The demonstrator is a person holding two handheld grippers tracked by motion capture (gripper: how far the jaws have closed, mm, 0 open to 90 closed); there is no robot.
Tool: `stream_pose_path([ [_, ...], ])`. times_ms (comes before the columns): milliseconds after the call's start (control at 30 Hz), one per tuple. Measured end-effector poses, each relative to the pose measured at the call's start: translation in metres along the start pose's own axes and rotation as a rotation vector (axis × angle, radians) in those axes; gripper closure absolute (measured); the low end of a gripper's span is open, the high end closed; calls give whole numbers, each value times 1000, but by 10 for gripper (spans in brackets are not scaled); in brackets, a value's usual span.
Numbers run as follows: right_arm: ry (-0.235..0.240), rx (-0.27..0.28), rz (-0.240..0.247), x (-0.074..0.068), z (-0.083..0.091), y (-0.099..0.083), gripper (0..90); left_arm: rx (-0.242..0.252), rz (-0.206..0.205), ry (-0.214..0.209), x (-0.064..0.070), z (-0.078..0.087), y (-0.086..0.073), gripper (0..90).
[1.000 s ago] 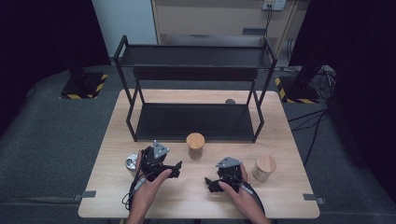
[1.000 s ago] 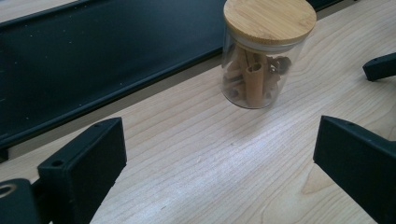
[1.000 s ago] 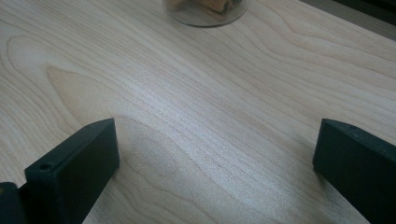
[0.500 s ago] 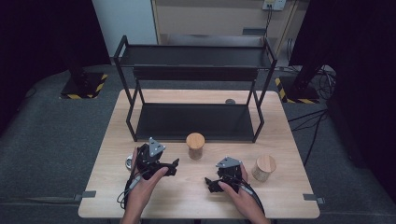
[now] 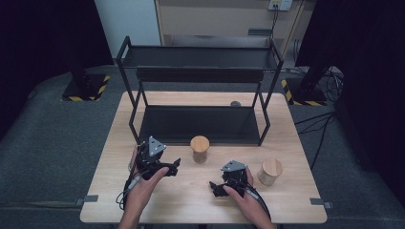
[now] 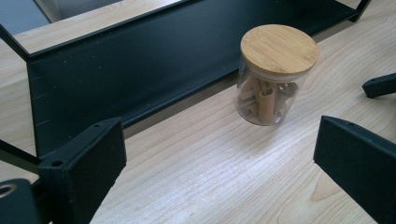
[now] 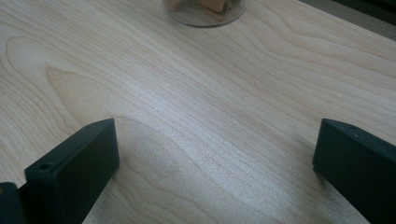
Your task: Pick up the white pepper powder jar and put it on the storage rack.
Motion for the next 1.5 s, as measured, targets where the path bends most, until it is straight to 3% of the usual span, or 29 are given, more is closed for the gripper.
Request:
stream_pose_path([
  [367, -1, 0, -1, 0, 0, 0, 4, 28, 33, 14, -20, 10, -1, 17],
  [1033, -1, 0, -2, 0, 0, 0, 4, 55, 52, 27, -43, 20, -4, 15],
  [1500, -1, 0, -2, 0, 0, 0, 4, 48, 88, 48, -62, 19, -22, 15],
])
Point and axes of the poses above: each handheld gripper's, and its own axes: z roughly backward along the jaws, y roughly out of its top, x roughly to its right, the point moved 10 cm from there along -z, roughly forward along the jaws, and after that the axes turned 2 degrees about -x, right-handed, at the moved point
